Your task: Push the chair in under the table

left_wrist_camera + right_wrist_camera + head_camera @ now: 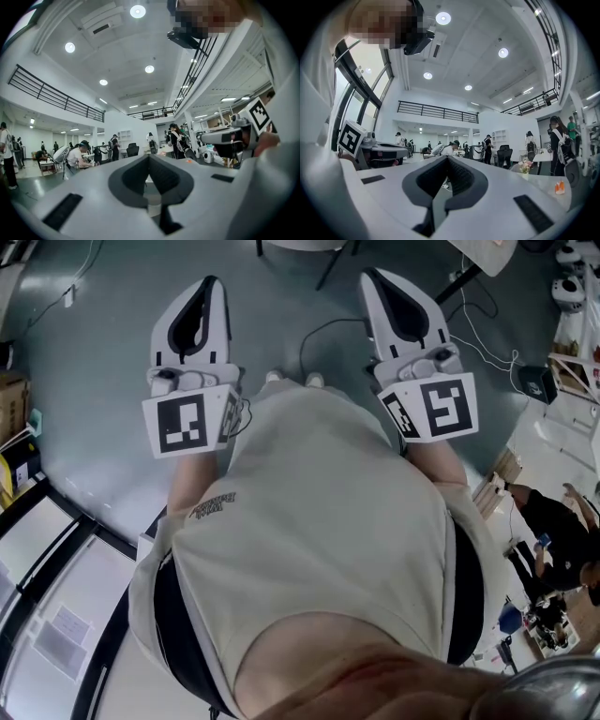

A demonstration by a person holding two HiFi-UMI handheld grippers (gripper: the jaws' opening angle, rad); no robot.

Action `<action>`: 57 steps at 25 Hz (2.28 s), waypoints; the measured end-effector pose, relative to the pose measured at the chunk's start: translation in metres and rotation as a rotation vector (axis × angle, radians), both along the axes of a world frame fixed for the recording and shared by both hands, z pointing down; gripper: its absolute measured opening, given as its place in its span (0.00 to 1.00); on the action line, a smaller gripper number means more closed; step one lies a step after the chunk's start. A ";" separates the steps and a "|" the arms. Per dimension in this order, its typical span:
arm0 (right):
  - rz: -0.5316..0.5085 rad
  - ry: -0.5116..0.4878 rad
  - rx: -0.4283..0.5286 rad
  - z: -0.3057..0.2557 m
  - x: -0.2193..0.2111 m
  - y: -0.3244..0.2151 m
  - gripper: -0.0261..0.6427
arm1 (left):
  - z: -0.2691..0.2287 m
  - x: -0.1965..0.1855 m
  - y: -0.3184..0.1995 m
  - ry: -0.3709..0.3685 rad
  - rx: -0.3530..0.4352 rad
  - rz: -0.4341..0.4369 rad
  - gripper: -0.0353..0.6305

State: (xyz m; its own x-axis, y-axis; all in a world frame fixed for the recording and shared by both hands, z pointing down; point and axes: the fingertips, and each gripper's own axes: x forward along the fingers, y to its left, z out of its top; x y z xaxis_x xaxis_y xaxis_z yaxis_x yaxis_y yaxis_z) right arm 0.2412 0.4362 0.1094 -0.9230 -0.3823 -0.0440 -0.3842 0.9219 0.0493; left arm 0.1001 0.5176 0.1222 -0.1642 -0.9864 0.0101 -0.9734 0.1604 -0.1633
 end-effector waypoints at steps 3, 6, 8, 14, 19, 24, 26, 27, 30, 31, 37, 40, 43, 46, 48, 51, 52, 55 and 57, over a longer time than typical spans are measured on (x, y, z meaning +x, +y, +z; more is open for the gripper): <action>-0.001 -0.005 0.000 0.006 0.005 -0.008 0.05 | 0.004 0.002 -0.005 -0.002 0.009 -0.017 0.07; -0.007 -0.004 0.001 0.012 0.008 -0.012 0.05 | 0.009 0.005 -0.009 -0.009 0.008 -0.025 0.07; -0.015 -0.004 0.003 0.015 0.008 -0.018 0.05 | 0.012 0.008 -0.015 -0.016 0.006 -0.029 0.07; -0.029 -0.010 0.005 0.026 -0.002 -0.039 0.05 | 0.024 0.001 -0.032 -0.017 -0.006 -0.041 0.07; -0.026 0.001 -0.008 0.043 -0.017 -0.055 0.05 | 0.037 -0.013 -0.052 -0.012 -0.004 -0.036 0.07; -0.030 0.014 -0.033 0.054 -0.040 -0.077 0.05 | 0.048 -0.032 -0.082 -0.004 -0.022 -0.017 0.07; -0.033 0.020 -0.037 0.056 -0.054 -0.088 0.05 | 0.050 -0.044 -0.095 0.001 -0.027 -0.012 0.07; -0.033 0.024 -0.040 0.058 -0.062 -0.094 0.05 | 0.051 -0.050 -0.101 0.005 -0.030 -0.010 0.07; -0.023 0.036 -0.056 0.064 -0.083 -0.115 0.05 | 0.055 -0.072 -0.124 0.010 -0.047 0.001 0.07; -0.018 0.039 -0.061 0.065 -0.091 -0.123 0.05 | 0.055 -0.080 -0.134 0.010 -0.052 0.006 0.07; 0.026 0.074 -0.081 0.067 -0.136 -0.173 0.05 | 0.055 -0.124 -0.190 0.027 -0.078 0.058 0.07; 0.056 0.080 -0.094 0.066 -0.159 -0.198 0.05 | 0.052 -0.149 -0.219 0.028 -0.083 0.090 0.07; 0.087 0.088 -0.103 0.065 -0.183 -0.225 0.05 | 0.052 -0.174 -0.250 0.038 -0.092 0.115 0.07; 0.124 0.090 -0.115 0.064 -0.204 -0.253 0.05 | 0.056 -0.199 -0.281 0.031 -0.110 0.150 0.07; 0.154 0.091 -0.119 0.062 -0.220 -0.269 0.05 | 0.056 -0.217 -0.300 0.033 -0.117 0.179 0.07; 0.213 0.091 -0.121 0.057 -0.245 -0.289 0.05 | 0.050 -0.244 -0.328 0.044 -0.117 0.231 0.07; 0.236 0.093 -0.121 0.056 -0.250 -0.296 0.05 | 0.047 -0.250 -0.338 0.051 -0.115 0.250 0.07; 0.299 0.099 -0.121 0.053 -0.258 -0.319 0.05 | 0.043 -0.260 -0.368 0.054 -0.109 0.305 0.07; 0.340 0.101 -0.117 0.051 -0.260 -0.333 0.05 | 0.042 -0.264 -0.384 0.060 -0.112 0.343 0.07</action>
State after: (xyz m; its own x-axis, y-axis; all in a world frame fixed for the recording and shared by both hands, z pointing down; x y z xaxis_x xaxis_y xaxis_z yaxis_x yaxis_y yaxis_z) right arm -0.0193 0.1033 0.1602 -0.7400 -0.6648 0.1025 -0.6680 0.7442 0.0046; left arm -0.1637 0.1333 0.1642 0.1799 -0.9763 0.1207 -0.9759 -0.1925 -0.1025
